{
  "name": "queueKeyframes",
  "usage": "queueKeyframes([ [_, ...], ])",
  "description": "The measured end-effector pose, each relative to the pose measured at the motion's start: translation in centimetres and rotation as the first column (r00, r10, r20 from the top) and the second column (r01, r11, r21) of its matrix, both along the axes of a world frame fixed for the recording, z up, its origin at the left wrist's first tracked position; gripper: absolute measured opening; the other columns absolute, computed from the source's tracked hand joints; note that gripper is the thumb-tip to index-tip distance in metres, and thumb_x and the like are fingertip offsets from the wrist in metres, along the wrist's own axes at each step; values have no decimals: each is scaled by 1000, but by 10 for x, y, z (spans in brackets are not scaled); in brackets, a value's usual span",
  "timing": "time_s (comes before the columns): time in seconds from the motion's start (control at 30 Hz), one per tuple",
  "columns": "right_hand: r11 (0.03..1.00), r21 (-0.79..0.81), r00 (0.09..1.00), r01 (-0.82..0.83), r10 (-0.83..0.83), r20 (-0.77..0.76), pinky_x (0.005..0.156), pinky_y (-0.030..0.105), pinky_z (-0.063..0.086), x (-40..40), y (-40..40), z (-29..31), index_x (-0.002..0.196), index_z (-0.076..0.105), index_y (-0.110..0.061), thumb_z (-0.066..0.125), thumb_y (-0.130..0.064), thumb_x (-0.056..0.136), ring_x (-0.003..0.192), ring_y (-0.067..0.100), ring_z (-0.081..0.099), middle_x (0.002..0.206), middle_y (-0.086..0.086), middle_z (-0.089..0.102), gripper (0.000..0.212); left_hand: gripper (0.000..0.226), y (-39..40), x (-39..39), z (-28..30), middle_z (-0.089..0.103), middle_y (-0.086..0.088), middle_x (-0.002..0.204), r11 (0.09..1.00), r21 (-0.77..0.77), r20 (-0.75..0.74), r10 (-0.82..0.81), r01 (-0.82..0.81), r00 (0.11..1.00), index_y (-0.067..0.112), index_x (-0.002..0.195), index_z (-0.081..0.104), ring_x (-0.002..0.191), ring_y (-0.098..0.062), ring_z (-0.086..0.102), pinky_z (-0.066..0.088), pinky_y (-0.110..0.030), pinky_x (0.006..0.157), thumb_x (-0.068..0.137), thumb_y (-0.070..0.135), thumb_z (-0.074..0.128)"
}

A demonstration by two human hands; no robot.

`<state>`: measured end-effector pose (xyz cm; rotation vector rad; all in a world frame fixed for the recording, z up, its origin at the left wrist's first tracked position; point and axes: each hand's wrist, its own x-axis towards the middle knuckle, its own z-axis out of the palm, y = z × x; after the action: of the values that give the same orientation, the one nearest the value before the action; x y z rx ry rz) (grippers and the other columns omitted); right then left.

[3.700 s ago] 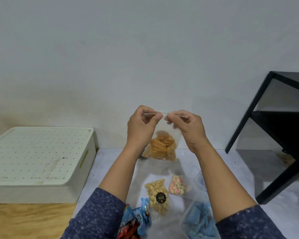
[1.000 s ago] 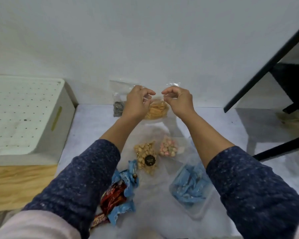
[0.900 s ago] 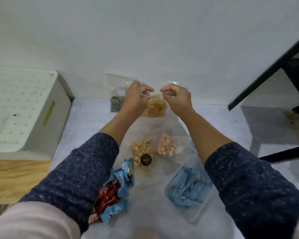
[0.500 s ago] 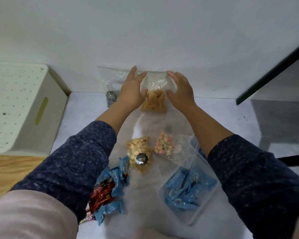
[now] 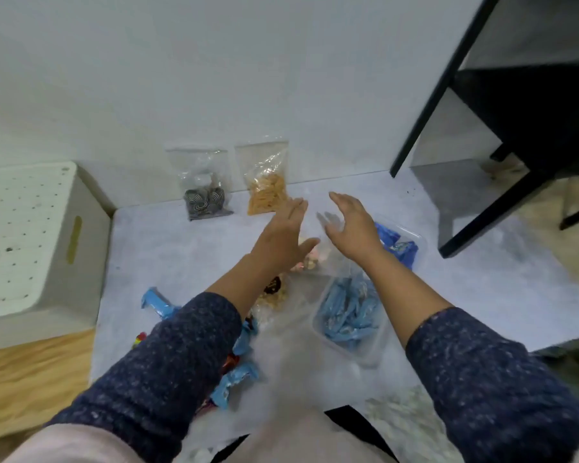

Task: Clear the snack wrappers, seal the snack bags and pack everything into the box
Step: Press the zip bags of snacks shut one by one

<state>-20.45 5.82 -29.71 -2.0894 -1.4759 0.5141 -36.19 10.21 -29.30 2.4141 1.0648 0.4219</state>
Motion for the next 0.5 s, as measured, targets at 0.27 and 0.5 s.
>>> queueKeyframes([
  [0.27, 983, -170, 998, -64, 61, -20, 109, 27, 27, 25, -56, -20, 142, 40, -21, 58, -8, 85, 138, 23, 32, 150, 10, 33, 60, 98, -62, 29, -28, 4, -7, 160, 949, -315, -235, -77, 0, 969, 8, 151, 5, 148, -20, 3, 11, -34, 119, 84, 52, 60],
  [0.5, 963, -163, 977, -213, 207, -55, 99, 22, 36, 49, -40, -26, 132, 53, -12, 51, 4, 85, 117, 25, 53, 135, 12, 52, 50, 90, -72, 59, -40, 8, -5, 159, 918, -357, -320, 56, -175, 946, 14, 151, 6, 146, -22, 12, 23, -44, 116, 87, 49, 57],
])
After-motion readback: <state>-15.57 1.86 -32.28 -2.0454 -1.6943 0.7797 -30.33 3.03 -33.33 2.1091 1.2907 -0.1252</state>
